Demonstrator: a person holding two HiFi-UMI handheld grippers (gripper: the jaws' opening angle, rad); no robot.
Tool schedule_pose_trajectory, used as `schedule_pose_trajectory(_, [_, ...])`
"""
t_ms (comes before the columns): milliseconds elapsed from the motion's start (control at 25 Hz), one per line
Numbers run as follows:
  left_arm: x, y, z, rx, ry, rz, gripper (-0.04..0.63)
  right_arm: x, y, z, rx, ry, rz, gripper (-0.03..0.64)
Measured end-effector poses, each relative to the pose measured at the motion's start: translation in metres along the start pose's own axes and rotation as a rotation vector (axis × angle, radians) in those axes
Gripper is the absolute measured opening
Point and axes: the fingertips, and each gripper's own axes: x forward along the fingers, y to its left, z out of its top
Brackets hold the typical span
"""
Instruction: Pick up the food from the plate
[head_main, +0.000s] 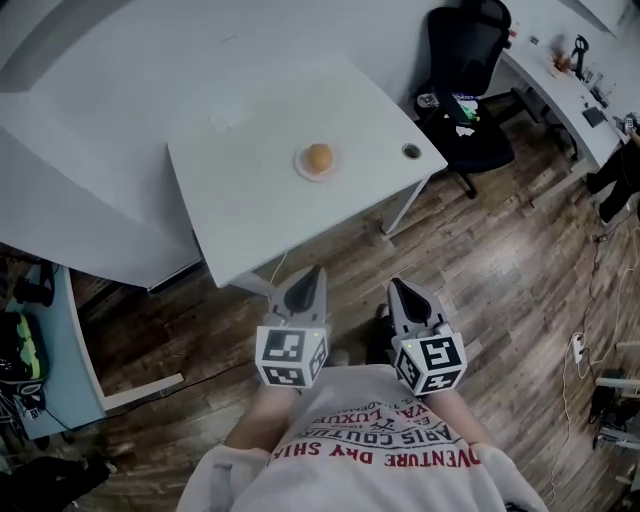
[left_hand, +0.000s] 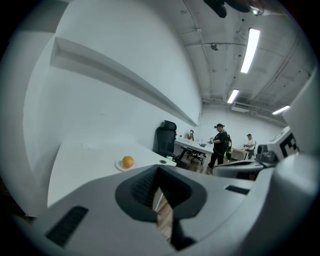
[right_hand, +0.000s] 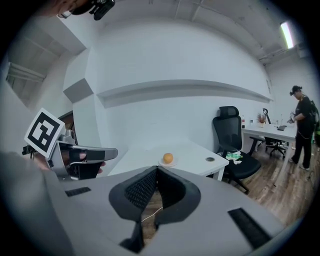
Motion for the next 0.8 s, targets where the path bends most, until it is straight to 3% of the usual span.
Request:
schedule_pose_trajectory(360, [0.073, 0.033, 0.026, -0.036, -0.018, 0.143, 0.006, 0.087, -0.048, 0.034, -0.044, 0.013, 0.13, 0.011])
schedule_pose_trajectory(800, [0.182, 0.044, 0.068, -0.075, -0.048, 0.356, 0.006, 0.187, -0.137, 0.11, -0.165, -0.003, 0.327, 0.011])
